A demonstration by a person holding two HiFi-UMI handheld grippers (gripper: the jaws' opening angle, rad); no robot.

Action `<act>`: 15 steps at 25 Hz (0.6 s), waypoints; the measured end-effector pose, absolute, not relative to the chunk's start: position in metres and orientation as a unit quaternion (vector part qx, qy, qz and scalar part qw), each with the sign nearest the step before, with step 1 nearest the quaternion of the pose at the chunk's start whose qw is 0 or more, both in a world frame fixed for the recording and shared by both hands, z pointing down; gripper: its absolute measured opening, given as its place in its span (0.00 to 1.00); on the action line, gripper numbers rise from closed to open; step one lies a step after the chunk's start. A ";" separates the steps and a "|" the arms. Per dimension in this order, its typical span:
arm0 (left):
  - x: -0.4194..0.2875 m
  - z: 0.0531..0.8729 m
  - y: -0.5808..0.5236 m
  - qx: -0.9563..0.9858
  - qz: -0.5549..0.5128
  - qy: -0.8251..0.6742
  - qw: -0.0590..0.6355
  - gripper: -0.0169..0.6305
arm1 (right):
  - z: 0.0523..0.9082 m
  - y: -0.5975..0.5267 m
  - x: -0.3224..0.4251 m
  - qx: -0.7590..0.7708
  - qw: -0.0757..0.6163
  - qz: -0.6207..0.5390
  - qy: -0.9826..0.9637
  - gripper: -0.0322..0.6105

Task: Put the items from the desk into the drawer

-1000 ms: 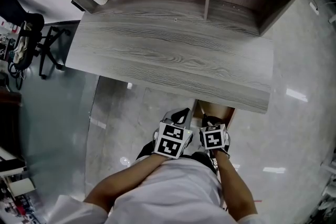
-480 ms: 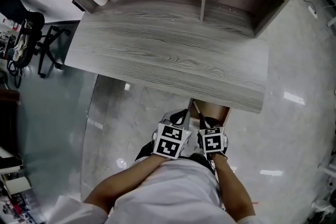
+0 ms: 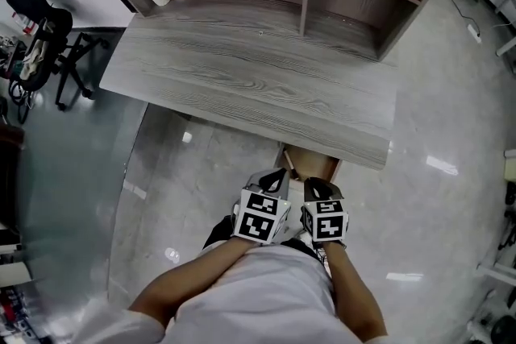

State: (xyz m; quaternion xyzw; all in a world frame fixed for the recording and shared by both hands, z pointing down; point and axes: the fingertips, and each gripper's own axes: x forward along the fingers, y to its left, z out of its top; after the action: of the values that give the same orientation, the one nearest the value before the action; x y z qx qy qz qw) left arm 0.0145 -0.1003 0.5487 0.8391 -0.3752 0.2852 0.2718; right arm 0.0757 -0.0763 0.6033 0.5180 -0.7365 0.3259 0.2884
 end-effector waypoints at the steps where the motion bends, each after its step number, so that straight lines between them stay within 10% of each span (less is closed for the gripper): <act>1: 0.017 0.547 -0.098 0.840 0.283 -0.376 0.271 0.03 | 0.598 -0.075 0.078 0.520 0.284 0.322 -0.738 0.08; 15: 0.053 0.522 -0.058 0.851 0.256 -0.385 0.249 0.03 | 0.531 -0.045 0.103 0.535 0.224 0.274 -0.767 0.06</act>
State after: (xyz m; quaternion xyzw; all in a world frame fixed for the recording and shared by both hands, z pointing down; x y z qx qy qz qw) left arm 0.0532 -0.0579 0.5222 0.8509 -0.3847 0.2565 0.2495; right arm 0.1034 -0.0446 0.5309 0.5352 -0.7671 0.2736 0.2242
